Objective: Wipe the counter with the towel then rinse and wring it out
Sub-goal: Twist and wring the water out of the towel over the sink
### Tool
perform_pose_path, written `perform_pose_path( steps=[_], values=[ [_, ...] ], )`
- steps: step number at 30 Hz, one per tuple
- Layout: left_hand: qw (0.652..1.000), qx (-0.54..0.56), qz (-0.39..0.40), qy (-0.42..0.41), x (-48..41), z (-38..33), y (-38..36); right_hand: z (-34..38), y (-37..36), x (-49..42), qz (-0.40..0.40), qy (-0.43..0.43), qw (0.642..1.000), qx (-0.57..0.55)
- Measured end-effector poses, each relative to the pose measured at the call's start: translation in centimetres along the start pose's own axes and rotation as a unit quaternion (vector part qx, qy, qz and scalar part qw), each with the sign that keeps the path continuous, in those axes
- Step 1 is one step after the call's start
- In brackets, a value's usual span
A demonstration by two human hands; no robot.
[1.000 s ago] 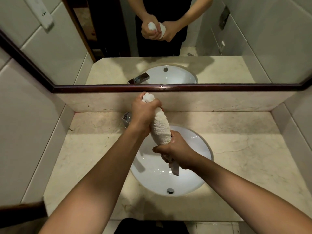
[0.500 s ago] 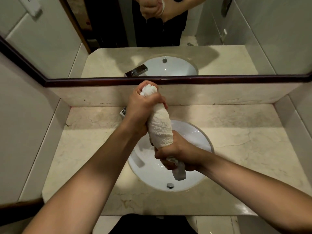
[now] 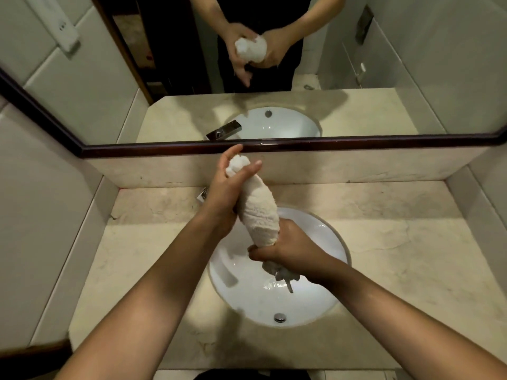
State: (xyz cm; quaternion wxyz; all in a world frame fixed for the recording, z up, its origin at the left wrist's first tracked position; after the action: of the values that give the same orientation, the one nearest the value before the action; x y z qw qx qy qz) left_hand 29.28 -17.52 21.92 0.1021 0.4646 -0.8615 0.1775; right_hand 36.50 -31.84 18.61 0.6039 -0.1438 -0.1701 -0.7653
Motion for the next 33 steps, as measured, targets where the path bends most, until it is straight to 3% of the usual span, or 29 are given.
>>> perform_pose_path(
  steps=[3, 6, 11, 19, 25, 33],
  values=[
    [0.996, -0.049, -0.077, -0.012, 0.3, 0.1, -0.4, -1.0, -0.1, -0.3, -0.064, 0.026, 0.994, 0.087],
    [0.993, 0.000, -0.121, -0.011, 1.0, -0.2, -1.1, -1.1, -0.5, -0.3, -0.106, 0.055, 0.978, 0.169],
    [0.982, -0.025, -0.189, -0.013, 1.2, -0.4, -1.1, -1.3, -1.6, -0.3, -0.135, 0.094, 0.964, 0.208],
    [0.992, -0.015, -0.125, 0.001, 1.0, -0.4, -1.2, -1.4, -1.6, 0.0, -0.113, 0.078, 0.974, 0.179],
    [0.998, 0.015, -0.061, -0.009, 1.1, -0.9, -1.7, -1.3, -1.6, 0.2, -0.139, 0.094, 0.970, 0.174],
    [0.997, -0.031, -0.034, -0.058, 1.9, -1.3, -1.8, -1.1, -1.4, 0.2, -0.072, 0.022, 0.997, 0.017]
  ],
)
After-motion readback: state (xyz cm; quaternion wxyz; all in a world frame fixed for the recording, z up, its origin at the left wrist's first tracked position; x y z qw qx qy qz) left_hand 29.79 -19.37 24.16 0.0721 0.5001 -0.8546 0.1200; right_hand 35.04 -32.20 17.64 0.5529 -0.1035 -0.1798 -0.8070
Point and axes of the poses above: each hand's wrist, its own x-axis away from the middle knuckle, its own y-axis out of the back of the hand, z = x × y, the point moved 2 cm from there along -x, towards the middle knuckle, and after that the axes turned 1 degree about -x, right-handed, at the moved point
